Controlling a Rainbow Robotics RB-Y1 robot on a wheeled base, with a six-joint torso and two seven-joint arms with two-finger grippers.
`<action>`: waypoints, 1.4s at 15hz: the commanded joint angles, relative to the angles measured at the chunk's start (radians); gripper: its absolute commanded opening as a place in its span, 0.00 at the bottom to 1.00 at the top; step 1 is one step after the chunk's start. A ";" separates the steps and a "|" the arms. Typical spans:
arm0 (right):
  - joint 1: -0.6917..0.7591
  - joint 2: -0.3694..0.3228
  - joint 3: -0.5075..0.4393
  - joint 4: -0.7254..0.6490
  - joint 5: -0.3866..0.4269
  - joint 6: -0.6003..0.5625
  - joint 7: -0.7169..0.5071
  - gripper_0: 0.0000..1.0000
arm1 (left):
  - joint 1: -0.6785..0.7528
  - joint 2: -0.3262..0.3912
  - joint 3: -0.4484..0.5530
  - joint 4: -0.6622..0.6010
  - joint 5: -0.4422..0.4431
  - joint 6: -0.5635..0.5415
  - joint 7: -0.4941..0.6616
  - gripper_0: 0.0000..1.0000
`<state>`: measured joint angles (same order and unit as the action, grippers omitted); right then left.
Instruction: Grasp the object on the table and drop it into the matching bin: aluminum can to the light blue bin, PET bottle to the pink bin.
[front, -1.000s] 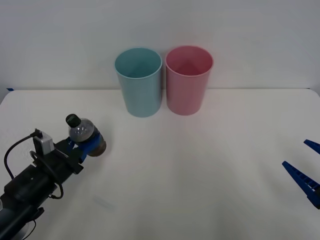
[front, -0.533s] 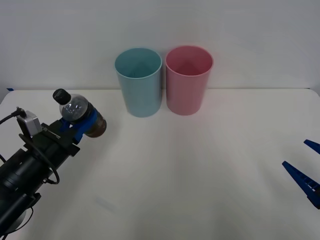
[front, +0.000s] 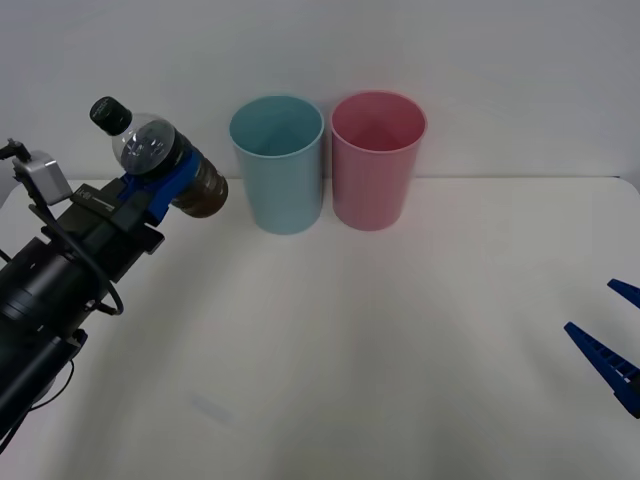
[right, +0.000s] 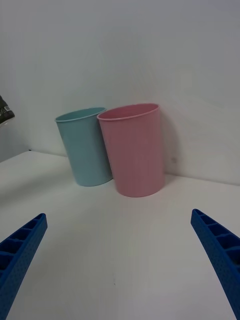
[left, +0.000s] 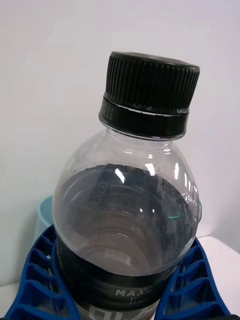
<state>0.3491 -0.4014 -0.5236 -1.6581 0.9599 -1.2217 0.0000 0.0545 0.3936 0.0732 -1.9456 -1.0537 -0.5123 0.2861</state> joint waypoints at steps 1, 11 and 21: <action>0.000 0.000 0.000 0.000 0.000 0.000 0.000 1.00 | -0.065 0.002 -0.016 0.002 -0.065 0.000 0.079 0.00; 0.000 0.000 0.000 0.000 0.000 0.000 0.000 1.00 | -0.521 0.005 -0.165 0.369 -0.104 0.000 0.111 0.00; 0.000 0.000 0.000 0.000 0.000 0.000 0.000 1.00 | -0.986 -0.185 -0.251 0.906 -0.238 0.072 0.034 0.00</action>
<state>0.3491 -0.4014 -0.5236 -1.6580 0.9599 -1.2217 -0.0001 -0.9061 0.2273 -0.1780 -1.0717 -1.2721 -0.4567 0.3268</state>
